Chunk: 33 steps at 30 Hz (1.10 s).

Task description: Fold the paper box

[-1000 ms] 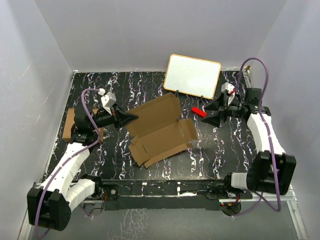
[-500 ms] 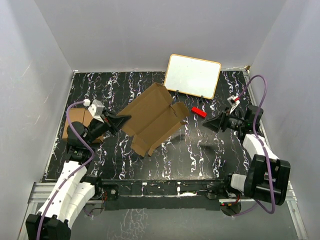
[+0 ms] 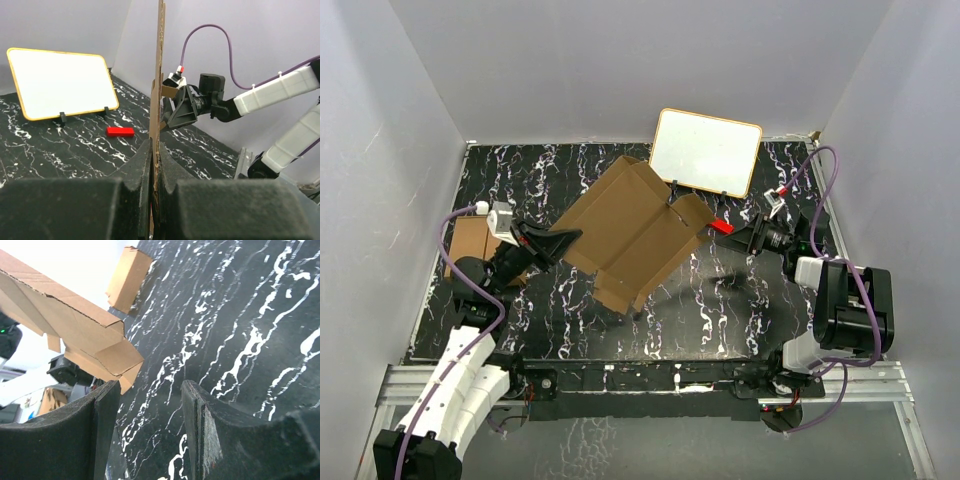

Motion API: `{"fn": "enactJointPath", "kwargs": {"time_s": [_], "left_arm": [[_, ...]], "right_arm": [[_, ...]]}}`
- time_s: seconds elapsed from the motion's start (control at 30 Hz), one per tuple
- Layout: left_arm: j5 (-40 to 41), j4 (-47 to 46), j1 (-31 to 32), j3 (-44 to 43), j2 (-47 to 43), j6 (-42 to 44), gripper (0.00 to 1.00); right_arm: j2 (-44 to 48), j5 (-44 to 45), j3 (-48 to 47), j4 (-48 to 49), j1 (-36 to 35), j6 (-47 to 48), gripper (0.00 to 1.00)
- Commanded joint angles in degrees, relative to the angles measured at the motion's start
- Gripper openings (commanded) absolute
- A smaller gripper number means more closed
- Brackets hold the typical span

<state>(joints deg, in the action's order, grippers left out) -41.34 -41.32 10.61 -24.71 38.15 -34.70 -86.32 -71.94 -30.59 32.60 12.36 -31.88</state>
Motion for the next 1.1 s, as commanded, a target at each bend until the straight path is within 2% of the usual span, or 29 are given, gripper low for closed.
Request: {"fn": "enactJointPath", "kwargs": {"time_s": [0.0, 0.3, 0.57, 0.73, 1.07], "left_arm": [[0.14, -7.57, -0.26, 0.72, -1.33, -6.32, 0.0], [2.0, -9.5, -0.25, 2.3, -2.9, -9.52, 0.0], [2.1, -9.26, -0.26, 0.94, -3.47, -10.23, 0.0], [1.97, -11.49, -0.3, 0.65, -2.53, -11.35, 0.0], [1.82, -13.46, -0.24, 1.22, -2.44, -12.78, 0.0]], "right_arm": [[1.78, -7.29, -3.3, 7.87, 0.61, -3.28, 0.57], [7.7, -10.24, -3.86, 7.77, 2.22, -4.06, 0.59], [9.28, -8.47, -4.79, 9.16, 4.78, -8.5, 0.59], [8.95, -6.86, -2.18, 18.59, 4.69, -16.77, 0.58], [7.14, -3.04, -2.05, 16.21, 3.93, -18.41, 0.52]]}}
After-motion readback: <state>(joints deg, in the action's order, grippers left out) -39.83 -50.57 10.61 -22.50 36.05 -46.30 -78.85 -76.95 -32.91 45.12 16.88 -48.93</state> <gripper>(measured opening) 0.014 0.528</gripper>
